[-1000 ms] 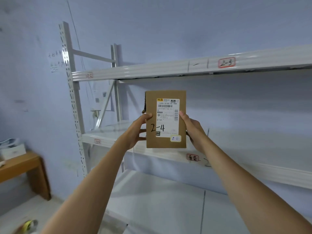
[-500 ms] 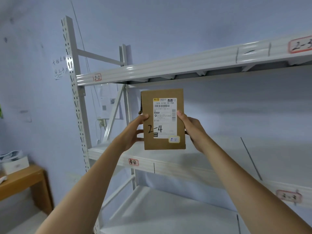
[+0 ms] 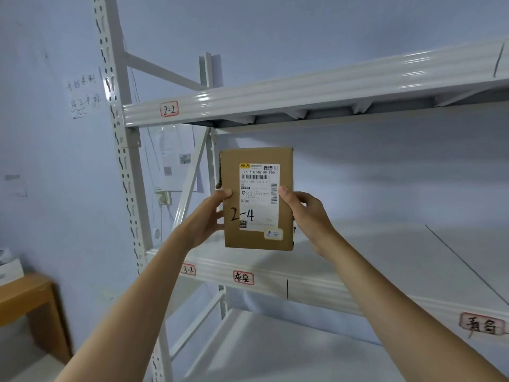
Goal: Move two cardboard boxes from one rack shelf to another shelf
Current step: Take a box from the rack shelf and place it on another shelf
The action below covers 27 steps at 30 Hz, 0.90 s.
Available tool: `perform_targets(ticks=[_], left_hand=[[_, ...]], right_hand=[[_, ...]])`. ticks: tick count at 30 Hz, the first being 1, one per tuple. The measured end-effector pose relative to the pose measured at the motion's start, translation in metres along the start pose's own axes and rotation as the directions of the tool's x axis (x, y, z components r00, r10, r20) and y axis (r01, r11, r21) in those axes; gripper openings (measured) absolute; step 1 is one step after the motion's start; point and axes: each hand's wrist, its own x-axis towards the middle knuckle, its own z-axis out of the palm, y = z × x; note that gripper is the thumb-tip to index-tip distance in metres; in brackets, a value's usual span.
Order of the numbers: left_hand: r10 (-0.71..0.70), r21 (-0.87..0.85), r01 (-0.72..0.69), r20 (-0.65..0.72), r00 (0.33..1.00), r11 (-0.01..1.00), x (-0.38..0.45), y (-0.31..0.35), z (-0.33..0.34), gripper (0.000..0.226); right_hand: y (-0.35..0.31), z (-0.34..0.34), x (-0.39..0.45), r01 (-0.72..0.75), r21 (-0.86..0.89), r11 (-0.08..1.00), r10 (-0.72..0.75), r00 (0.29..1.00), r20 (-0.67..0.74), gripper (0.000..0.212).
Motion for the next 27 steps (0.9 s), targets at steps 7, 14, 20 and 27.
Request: perform_targets(ticks=[7,14,20,27], left_hand=[[0.019,-0.104,-0.004,0.140,0.990,0.995,0.015,-0.028,-0.037,0.079],[0.036,-0.111,-0.017,0.175,0.984,0.994,0.004,-0.035,-0.050,0.075],[0.041,-0.136,-0.011,0.213,0.976,0.991,0.005,-0.045,-0.042,0.060],[0.009,-0.078,0.008,0.220,0.976,0.997,0.012,-0.060,-0.038,0.046]], right_hand=[[-0.001,0.032,-0.010,0.010,-0.089,0.996,-0.020,0.994,-0.105,0.042],[0.010,0.057,-0.020,-0.026,-0.127,0.991,0.003,0.984,-0.179,0.049],[0.018,0.054,-0.023,-0.051,-0.135,0.990,0.020,0.975,-0.221,0.062],[0.027,0.045,-0.028,-0.110,-0.178,0.978,0.085,0.986,-0.140,0.019]])
